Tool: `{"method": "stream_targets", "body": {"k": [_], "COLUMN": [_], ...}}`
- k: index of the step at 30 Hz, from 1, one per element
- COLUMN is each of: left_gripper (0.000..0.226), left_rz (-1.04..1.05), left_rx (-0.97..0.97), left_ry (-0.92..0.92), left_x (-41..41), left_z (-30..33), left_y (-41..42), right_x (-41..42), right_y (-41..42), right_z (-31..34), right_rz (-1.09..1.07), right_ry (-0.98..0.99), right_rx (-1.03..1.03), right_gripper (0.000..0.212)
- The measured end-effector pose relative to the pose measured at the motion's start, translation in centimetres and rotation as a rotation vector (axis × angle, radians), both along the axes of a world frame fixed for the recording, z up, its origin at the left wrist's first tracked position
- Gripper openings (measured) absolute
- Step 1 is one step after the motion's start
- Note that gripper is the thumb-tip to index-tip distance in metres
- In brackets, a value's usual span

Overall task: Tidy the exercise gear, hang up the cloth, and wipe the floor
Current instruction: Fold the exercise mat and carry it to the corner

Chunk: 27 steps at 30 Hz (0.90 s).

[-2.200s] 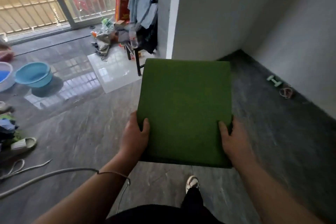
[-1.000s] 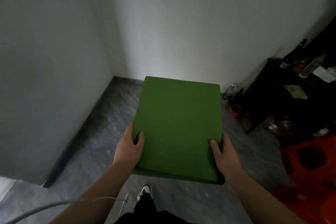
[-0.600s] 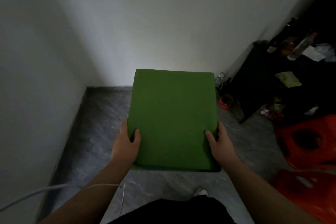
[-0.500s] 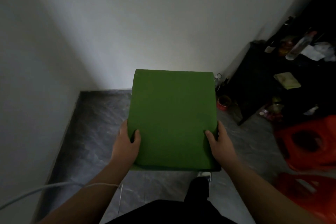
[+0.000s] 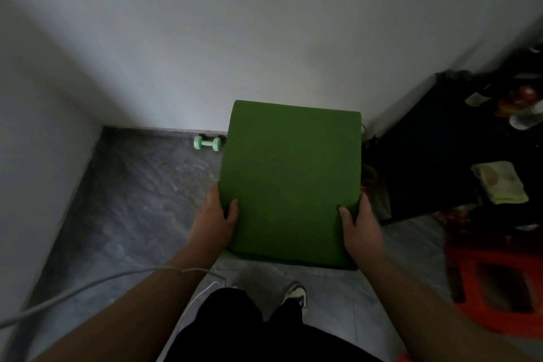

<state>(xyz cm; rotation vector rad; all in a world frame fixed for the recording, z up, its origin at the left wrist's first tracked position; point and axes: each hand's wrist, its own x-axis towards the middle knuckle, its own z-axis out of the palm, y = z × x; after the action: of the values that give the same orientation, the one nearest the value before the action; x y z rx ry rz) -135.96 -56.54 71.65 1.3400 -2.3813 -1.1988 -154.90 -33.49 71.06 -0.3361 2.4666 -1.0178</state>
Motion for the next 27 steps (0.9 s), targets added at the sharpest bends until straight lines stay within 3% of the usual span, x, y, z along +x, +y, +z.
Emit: {"method": "stream_targets", "body": {"k": [7,12,22,27], "left_gripper": [0.044,0.044,0.048,0.051], "left_rz": [-0.044,-0.057,-0.051,-0.066], "left_rx": [0.064,0.141,0.148,0.12], "left_ry": [-0.076,-0.09,-0.147,-0.175], "left_x": [-8.4,-13.8,-22.7,-25.6], "left_z": [-8.2,-17.5,-45.5,-60.7], "left_y": [-5.2,-9.5,-13.7,-15.6], "right_x": [-8.2,-12.9,-21.9,-26.4], "right_y": [-4.5,-8.8,-12.7,-14.6], "right_z": [-9.2,-18.5,-48.2,-63.7], "right_rz": [-0.023,-0.08,-0.032,0.084], "right_ry": [-0.087,-0.127,0.014,0.138], "right_rx": [0.116,0.165,0.366,0.291], "right_gripper": [0.064,0.064,0.075,0.079]}}
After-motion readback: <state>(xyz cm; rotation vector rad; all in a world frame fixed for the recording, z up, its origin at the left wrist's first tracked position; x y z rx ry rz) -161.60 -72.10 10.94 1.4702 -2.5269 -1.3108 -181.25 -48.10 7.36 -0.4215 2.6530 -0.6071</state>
